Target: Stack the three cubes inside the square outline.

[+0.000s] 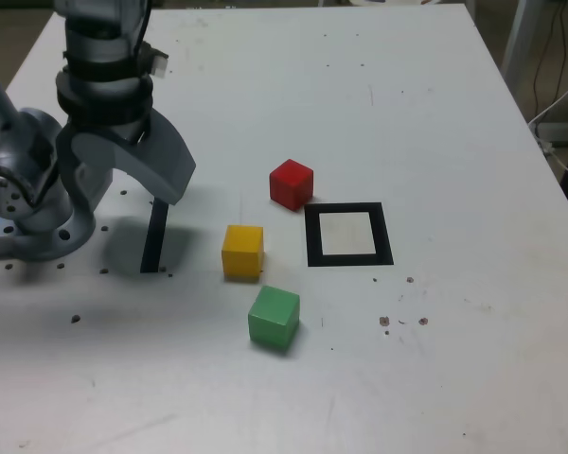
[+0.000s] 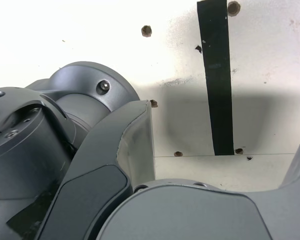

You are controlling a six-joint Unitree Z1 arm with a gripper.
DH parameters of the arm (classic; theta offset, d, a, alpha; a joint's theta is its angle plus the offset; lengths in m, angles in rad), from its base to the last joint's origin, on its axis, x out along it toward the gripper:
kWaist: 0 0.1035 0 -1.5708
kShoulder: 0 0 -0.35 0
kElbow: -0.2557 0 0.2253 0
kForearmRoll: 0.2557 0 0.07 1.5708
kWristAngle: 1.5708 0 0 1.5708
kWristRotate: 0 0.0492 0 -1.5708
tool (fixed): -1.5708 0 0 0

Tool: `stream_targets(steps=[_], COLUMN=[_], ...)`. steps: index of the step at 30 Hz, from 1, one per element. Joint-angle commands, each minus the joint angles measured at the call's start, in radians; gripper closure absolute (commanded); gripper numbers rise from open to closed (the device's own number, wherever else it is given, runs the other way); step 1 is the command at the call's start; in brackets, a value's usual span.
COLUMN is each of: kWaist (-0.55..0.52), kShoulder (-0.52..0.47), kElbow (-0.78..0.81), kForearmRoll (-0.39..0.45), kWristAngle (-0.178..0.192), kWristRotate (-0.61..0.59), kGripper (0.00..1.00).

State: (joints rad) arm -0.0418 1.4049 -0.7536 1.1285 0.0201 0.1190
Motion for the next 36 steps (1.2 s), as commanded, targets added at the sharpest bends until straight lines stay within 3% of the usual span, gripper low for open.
stream_targets(steps=[1, 9, 20, 29, 36], kWaist=[0.002, 0.016, 0.073, 0.092, 0.092], kShoulder=[0.023, 0.151, 0.275, 0.421, 0.476], kElbow=[-0.040, -0.218, -0.375, -0.420, -0.445], kForearmRoll=[0.021, 0.051, 0.046, -0.039, -0.070], kWristAngle=[0.017, 0.122, 0.232, 0.250, 0.250], kWristRotate=[0.025, 0.167, 0.318, 0.350, 0.346], kGripper=[0.04, 0.05, 0.06, 0.07, 0.10])
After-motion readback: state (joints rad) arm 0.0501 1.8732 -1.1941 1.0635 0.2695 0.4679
